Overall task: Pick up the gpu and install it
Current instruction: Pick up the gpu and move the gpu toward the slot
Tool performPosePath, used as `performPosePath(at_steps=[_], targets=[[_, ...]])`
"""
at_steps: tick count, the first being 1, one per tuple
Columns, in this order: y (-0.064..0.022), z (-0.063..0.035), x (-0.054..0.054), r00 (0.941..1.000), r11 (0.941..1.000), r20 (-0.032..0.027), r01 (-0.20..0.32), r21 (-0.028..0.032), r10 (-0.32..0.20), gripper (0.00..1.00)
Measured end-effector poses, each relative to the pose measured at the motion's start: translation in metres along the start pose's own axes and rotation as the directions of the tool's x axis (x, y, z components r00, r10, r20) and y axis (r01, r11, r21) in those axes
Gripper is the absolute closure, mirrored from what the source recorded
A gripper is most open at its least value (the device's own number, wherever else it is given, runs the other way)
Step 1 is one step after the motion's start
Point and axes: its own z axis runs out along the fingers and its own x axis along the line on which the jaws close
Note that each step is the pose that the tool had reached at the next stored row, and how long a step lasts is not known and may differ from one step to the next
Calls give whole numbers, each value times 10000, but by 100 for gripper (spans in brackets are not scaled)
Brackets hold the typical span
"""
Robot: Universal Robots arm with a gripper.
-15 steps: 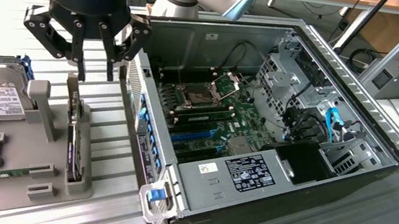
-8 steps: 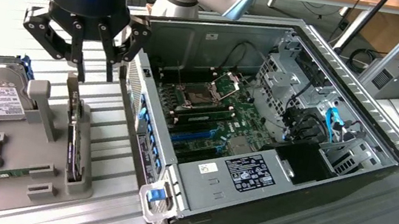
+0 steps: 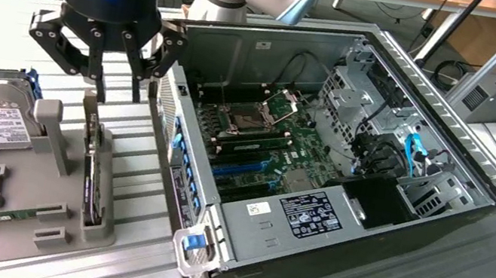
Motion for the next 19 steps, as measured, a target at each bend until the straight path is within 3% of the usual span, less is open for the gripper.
performPosePath(at_steps=[19], targets=[[-14, 70, 7, 10000, 10000, 0, 0, 0, 0, 58]])
